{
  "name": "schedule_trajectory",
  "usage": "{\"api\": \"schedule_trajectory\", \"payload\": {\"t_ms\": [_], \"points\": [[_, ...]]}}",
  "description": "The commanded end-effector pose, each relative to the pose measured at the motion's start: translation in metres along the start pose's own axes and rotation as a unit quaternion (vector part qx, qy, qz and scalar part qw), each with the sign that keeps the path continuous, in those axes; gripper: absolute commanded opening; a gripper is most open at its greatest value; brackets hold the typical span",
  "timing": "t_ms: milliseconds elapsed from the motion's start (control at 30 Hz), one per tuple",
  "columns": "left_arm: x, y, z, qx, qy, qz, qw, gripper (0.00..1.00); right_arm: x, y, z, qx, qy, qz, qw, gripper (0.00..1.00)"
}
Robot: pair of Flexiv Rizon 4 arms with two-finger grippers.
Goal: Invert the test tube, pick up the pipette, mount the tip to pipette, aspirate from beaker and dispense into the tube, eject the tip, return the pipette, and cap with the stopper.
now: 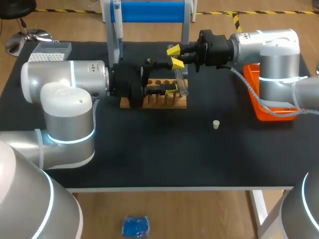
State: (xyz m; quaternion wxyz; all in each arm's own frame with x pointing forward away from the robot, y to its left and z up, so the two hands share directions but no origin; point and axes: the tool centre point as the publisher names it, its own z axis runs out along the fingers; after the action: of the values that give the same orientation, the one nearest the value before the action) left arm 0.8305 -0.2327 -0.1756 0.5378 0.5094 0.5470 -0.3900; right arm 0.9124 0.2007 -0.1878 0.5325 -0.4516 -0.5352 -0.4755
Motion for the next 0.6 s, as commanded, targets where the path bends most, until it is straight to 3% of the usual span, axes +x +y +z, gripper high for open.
{"api": "schedule_trajectory", "payload": {"t_ms": [33,433,567,600], "points": [[0.005,-0.001,0.005,-0.003,-0.022,-0.003,1.0,1.0,0.001,0.0,0.0,0.0,-0.001,0.0,1.0,0.0],[0.001,-0.008,0.021,0.004,-0.042,-0.017,0.999,1.0,0.001,0.0,0.0,0.0,-0.001,0.0,1.0,0.0],[0.0,-0.01,0.025,0.014,-0.035,-0.017,0.999,0.87,0.001,0.0,0.0,0.0,-0.001,0.0,1.0,0.0],[0.0,-0.01,0.025,0.017,-0.033,-0.018,0.999,0.78,0.001,0.0,0.0,0.0,-0.001,0.0,1.0,0.0]]}}
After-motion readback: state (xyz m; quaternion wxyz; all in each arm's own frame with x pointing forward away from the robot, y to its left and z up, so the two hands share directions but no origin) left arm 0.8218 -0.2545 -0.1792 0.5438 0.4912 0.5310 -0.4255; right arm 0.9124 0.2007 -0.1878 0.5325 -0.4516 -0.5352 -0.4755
